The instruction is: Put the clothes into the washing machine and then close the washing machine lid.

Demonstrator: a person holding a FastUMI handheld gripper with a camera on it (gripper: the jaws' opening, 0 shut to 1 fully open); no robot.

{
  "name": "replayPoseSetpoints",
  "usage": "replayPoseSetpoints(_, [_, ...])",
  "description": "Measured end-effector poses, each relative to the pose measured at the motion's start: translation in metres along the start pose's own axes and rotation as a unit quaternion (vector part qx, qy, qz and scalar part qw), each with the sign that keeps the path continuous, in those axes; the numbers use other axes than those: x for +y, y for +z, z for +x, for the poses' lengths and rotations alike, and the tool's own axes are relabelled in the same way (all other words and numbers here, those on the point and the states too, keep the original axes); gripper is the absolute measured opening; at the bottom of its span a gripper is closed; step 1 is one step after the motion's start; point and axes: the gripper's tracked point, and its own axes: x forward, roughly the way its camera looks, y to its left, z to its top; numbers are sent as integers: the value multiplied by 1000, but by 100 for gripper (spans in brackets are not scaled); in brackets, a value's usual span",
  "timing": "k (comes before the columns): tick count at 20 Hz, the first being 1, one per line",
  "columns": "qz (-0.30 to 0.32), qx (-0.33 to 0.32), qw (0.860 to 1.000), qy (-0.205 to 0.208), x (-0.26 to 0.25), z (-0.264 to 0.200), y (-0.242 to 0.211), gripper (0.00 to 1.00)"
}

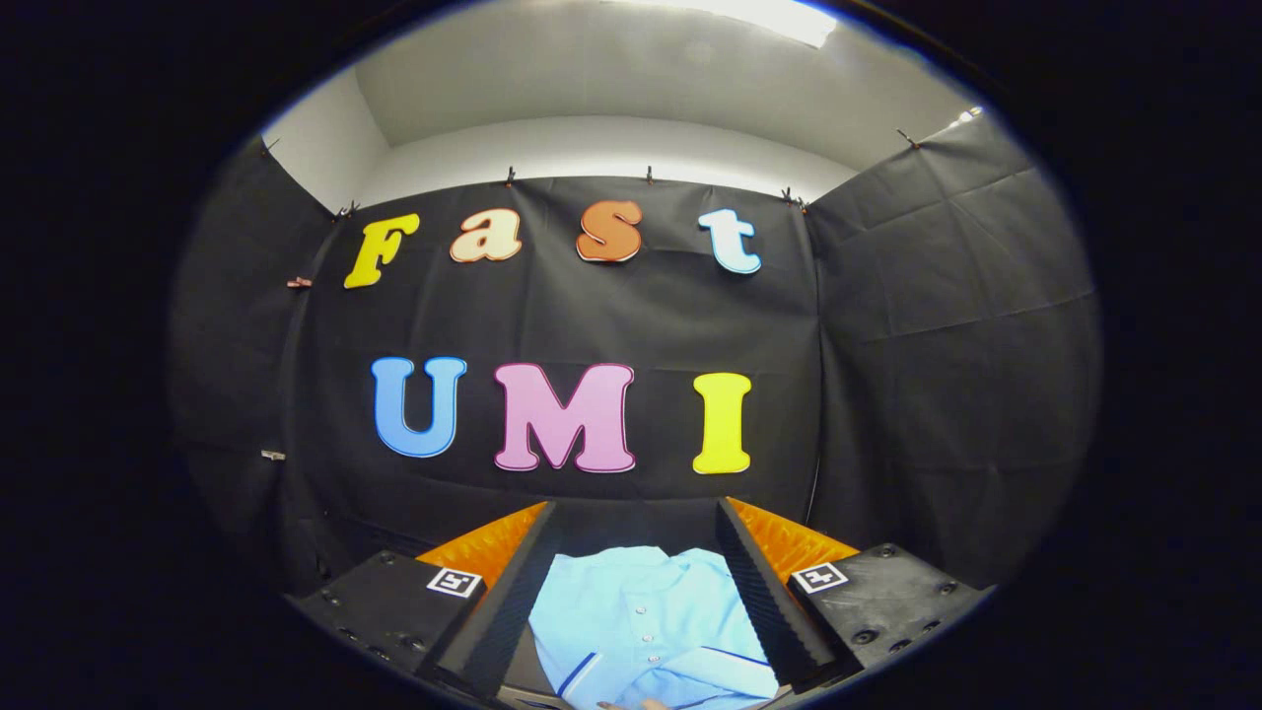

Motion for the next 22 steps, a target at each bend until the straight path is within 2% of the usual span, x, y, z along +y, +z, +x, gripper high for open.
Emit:
replayPoseSetpoints(4, [3,40,999,-6,-5,46,-14,98])
replayPoseSetpoints(8, [-6,118,993,0,-3,86,-53,98])
replayPoseSetpoints(11, [-21,152,988,-6,-9,110,-77,99])
replayPoseSetpoints(16, [-29,231,972,-22,-23,129,-129,98])
replayPoseSetpoints(22, [-58,300,952,-19,-30,132,-179,99])
